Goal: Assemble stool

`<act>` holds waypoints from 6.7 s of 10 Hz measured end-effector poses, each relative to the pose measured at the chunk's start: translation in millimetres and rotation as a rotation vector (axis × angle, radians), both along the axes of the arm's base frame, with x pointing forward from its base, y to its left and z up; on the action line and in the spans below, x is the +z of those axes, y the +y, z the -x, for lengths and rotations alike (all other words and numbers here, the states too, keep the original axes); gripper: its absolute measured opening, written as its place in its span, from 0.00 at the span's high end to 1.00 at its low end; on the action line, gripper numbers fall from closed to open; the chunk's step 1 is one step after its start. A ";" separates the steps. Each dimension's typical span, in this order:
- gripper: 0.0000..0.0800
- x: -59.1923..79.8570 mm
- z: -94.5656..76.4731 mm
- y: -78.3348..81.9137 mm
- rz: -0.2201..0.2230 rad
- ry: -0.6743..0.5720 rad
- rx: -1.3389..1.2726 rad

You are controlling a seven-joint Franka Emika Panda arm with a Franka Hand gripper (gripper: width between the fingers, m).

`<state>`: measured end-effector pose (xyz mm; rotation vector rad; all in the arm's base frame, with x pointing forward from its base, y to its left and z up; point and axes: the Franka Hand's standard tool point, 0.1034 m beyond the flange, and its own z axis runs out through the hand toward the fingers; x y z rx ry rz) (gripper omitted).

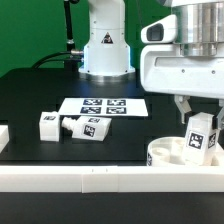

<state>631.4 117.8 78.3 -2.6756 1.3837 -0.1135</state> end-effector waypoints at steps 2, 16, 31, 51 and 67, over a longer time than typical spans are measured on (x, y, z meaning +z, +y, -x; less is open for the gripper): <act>0.57 0.1 0.1 2.3 -0.044 0.017 -0.211; 0.49 6.3 -5.9 0.1 -0.390 0.102 -1.246; 0.19 38.0 26.2 -51.8 -0.337 0.047 -1.024; 0.19 21.6 44.9 -92.9 0.166 -0.086 1.153; 0.19 -7.5 80.3 -153.4 0.440 -0.040 2.236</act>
Offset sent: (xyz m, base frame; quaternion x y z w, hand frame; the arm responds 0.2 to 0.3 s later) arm 0.0000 0.0000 0.0000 0.0000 0.0000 0.1790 0.9838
